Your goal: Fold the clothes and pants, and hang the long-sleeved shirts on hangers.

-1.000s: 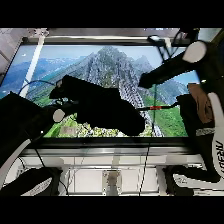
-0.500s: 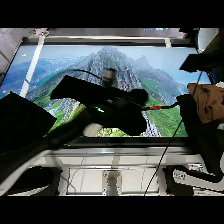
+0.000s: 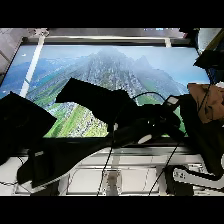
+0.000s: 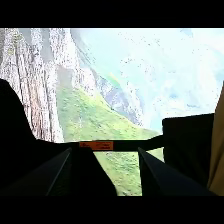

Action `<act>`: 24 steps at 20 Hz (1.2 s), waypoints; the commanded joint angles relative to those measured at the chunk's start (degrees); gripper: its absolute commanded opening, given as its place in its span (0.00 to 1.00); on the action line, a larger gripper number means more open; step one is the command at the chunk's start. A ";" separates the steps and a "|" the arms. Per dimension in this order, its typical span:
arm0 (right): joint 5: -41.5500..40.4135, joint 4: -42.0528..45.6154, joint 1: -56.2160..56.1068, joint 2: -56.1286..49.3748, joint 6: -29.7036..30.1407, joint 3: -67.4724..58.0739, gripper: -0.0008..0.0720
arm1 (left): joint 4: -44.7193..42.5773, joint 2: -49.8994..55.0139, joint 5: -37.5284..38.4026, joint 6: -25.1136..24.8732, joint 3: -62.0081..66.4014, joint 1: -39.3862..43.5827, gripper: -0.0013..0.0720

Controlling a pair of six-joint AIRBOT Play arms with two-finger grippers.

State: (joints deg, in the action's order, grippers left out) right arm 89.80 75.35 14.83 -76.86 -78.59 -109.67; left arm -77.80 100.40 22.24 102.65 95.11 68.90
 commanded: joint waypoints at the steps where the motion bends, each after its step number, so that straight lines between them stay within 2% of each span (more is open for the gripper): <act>1: -0.15 -0.28 0.39 -2.05 0.00 1.22 0.64 | -7.76 -0.87 15.69 -6.01 6.36 -5.99 0.99; 3: 0.68 -0.22 0.39 -2.60 0.00 3.10 0.64 | -19.43 -5.49 29.55 -4.94 6.36 -13.49 0.98; 5: 2.40 -0.52 0.57 -2.51 -0.07 5.18 0.64 | -30.27 -8.94 41.55 -1.18 6.32 -22.49 0.98; 7: 4.15 -4.48 0.50 -1.86 -0.42 8.13 0.64 | -32.94 -11.32 48.00 -0.81 6.10 -33.77 0.98; 10: 5.20 -13.38 -3.19 0.70 -0.46 16.39 0.64 | -29.53 -12.35 50.82 -0.85 3.67 -48.22 0.98; 14: 1.42 -12.48 -17.59 3.93 -1.42 30.10 0.64 | -28.61 -12.31 50.45 -1.07 -4.35 -60.81 0.98; 18: -8.98 -2.86 -31.04 1.27 -1.44 35.28 0.64 | -27.06 -10.32 50.03 -1.07 -6.45 -67.76 0.98; 21: -9.75 -1.77 -37.57 -3.02 -1.42 35.28 0.64 | -26.84 -6.40 48.72 -1.11 -6.43 -70.75 0.98; 24: -9.53 0.55 -40.70 -5.77 -1.40 35.28 0.64 | -22.45 -2.03 49.33 -4.66 -6.43 -72.19 0.98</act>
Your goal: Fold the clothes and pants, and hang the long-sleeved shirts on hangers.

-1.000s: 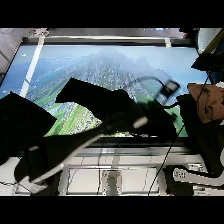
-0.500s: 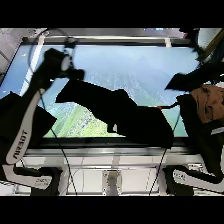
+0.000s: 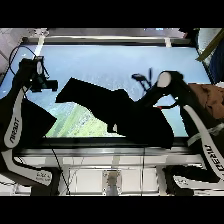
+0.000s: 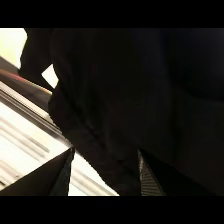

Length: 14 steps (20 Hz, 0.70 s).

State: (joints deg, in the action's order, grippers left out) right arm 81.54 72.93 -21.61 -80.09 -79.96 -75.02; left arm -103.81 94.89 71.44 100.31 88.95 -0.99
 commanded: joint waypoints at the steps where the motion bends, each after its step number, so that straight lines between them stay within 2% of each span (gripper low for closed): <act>1: -1.46 3.19 -4.26 -2.64 -0.04 0.61 0.64 | 5.64 4.50 -0.66 -2.43 -0.24 -2.56 0.98; 7: 1.05 5.88 -1.57 -2.40 -0.02 0.35 0.64 | 23.98 7.04 -9.97 -1.70 -0.22 -4.15 0.98; 11: 1.86 7.19 -1.38 -2.40 0.07 0.35 0.64 | 28.79 9.79 -10.34 -1.49 -0.22 -4.02 0.98; 14: 1.79 7.28 -1.40 -2.40 0.07 0.35 0.64 | 34.01 10.32 -13.46 -1.33 -0.20 -4.00 0.98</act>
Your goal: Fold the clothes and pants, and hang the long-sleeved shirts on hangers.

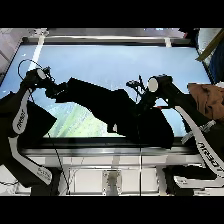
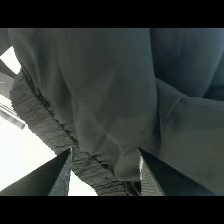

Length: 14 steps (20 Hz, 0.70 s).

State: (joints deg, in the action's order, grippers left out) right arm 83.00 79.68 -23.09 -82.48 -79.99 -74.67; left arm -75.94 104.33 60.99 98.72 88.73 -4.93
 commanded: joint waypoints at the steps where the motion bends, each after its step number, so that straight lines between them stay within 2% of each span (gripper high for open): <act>1: 0.26 0.55 0.09 -0.02 0.09 0.00 0.64 | 7.85 0.87 -4.13 0.28 0.02 -0.07 0.96; 2: 0.24 0.52 0.09 -0.02 0.11 0.00 0.64 | 8.66 0.90 -4.70 0.26 0.02 -0.04 0.74; 4: 0.33 0.52 0.09 -0.02 0.09 0.00 0.64 | 8.55 0.90 -4.63 -0.04 0.02 -0.04 0.02; 6: 0.37 0.55 0.09 -0.02 0.09 0.00 0.64 | 8.50 0.83 -4.39 -2.14 0.02 -0.04 0.03; 10: 0.81 0.57 0.09 -0.02 0.13 0.00 0.64 | 7.37 -0.35 -4.37 -2.21 0.07 -0.94 0.04; 11: 1.42 0.63 0.09 -0.02 0.15 0.00 0.64 | 6.38 -1.25 -4.04 -2.40 0.15 -1.81 0.23; 12: 1.77 0.85 0.09 -0.02 0.15 0.00 0.64 | 5.31 -2.32 -3.30 -2.36 0.15 -2.97 0.68; 13: 2.08 1.22 0.09 -0.02 0.15 0.00 0.64 | 4.61 -3.50 -1.66 -2.32 0.15 -4.48 1.00; 14: 1.77 1.46 0.11 -0.02 0.17 0.00 0.64 | 4.59 -4.31 0.90 -2.34 0.15 -5.97 0.97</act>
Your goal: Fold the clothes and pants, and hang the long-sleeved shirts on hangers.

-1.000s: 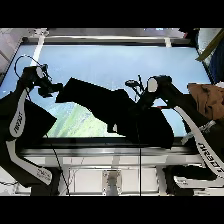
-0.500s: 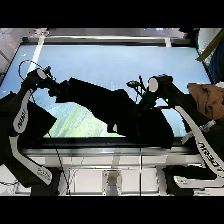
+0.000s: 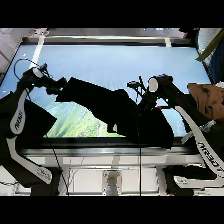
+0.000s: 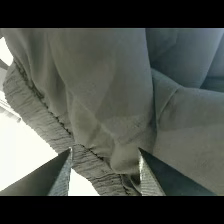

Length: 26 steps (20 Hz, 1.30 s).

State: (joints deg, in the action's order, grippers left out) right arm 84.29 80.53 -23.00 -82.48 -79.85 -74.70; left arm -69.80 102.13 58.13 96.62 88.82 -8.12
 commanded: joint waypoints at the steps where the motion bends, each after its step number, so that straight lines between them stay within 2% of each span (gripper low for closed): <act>1: -0.35 0.70 0.00 -0.02 0.04 0.02 0.64 | -1.55 -2.34 7.10 -0.24 0.04 -4.13 0.97; 3: -2.32 0.68 0.00 -0.02 0.02 0.02 0.64 | -1.70 -2.25 9.40 -0.22 -0.90 -5.25 0.97; 6: -2.60 0.55 0.00 -0.02 -0.02 0.02 0.64 | -1.03 -0.57 7.02 0.00 -1.88 -4.44 0.97; 9: -1.31 0.59 0.00 -0.02 0.00 0.02 0.64 | 3.28 1.90 4.79 -0.02 -1.88 -2.78 0.97; 14: -1.31 0.55 0.00 -0.02 -0.02 0.02 0.64 | 3.67 4.74 1.97 -0.04 -1.84 -0.90 0.97; 15: -1.36 0.55 0.00 -0.02 -0.02 0.02 0.64 | 3.69 4.76 1.16 -0.04 -1.84 -0.79 0.86; 16: -1.36 0.55 0.00 -0.02 -0.02 0.02 0.64 | 3.96 4.74 0.44 -0.04 -1.79 -0.63 0.57; 17: -1.33 0.55 0.00 -0.02 -0.02 0.02 0.64 | 3.91 4.72 -0.22 -0.09 -1.70 -0.55 0.23; 18: -1.31 0.55 0.00 -0.02 -0.02 0.02 0.64 | 4.15 4.72 -0.70 -0.26 -1.57 -0.42 0.04; 21: 0.39 0.28 0.00 0.02 0.00 0.00 0.64 | 4.09 3.74 -0.70 -0.46 -0.55 -0.44 0.03; 22: 2.29 -0.52 0.00 0.15 0.07 -0.22 0.64 | 4.07 2.58 -0.68 -2.36 -0.04 -0.63 0.03; 24: 4.96 -5.68 -0.15 1.27 2.25 -0.20 0.64 | 3.80 -0.74 -0.59 -5.11 0.52 -1.38 0.03; 26: 3.54 -12.59 -1.03 2.14 4.09 -0.20 0.64 | 3.63 -4.50 -0.04 -5.64 0.52 -2.49 0.03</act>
State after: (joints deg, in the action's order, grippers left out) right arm 87.29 75.79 -23.35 -81.30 -78.24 -74.85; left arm -65.91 101.56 57.89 93.01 88.90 -9.61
